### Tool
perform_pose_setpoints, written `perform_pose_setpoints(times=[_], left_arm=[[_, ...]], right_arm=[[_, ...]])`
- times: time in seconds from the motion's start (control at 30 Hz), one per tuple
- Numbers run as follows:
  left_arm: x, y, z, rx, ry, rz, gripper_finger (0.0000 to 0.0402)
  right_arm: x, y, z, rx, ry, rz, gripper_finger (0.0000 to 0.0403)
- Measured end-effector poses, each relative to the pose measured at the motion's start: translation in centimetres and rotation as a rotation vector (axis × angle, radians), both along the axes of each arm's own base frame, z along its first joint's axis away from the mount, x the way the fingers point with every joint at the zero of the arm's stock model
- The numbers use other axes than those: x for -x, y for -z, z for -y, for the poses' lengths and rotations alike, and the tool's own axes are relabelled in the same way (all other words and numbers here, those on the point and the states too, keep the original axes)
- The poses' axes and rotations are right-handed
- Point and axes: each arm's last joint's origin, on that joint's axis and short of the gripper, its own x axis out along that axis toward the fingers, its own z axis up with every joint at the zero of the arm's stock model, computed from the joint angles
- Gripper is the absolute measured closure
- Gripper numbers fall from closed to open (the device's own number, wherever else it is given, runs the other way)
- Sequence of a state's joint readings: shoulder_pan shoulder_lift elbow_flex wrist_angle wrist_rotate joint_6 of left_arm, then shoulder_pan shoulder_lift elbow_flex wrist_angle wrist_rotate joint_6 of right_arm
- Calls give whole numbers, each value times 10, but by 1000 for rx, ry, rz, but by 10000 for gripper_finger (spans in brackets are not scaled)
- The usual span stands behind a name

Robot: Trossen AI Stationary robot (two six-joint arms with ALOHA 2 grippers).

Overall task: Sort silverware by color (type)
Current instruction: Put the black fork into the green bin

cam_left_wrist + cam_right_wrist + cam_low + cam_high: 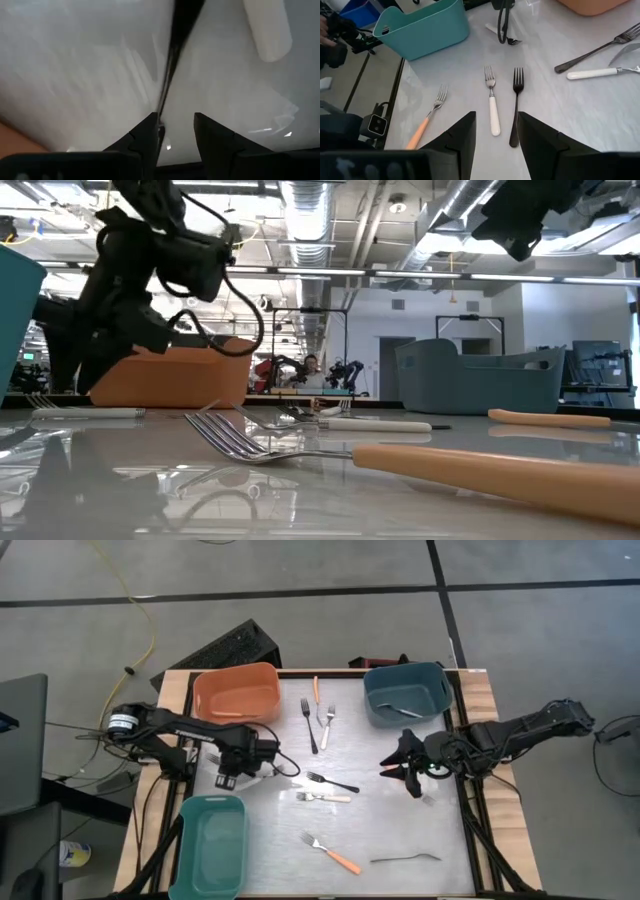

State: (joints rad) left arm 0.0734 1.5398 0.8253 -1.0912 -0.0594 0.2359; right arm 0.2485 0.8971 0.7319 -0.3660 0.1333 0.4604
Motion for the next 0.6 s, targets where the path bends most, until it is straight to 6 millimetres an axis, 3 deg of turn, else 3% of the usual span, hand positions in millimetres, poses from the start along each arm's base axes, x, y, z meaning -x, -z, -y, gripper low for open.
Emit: perform_pose_setpoints(times=[0.47,0.6], left_arm=[[10,19,0,-9,32,3,293],[9,19,0,-24,44,13,327]], right_arm=[[-1,0,4,14,17,4,237],[-1,0,5,15,20,7,237]])
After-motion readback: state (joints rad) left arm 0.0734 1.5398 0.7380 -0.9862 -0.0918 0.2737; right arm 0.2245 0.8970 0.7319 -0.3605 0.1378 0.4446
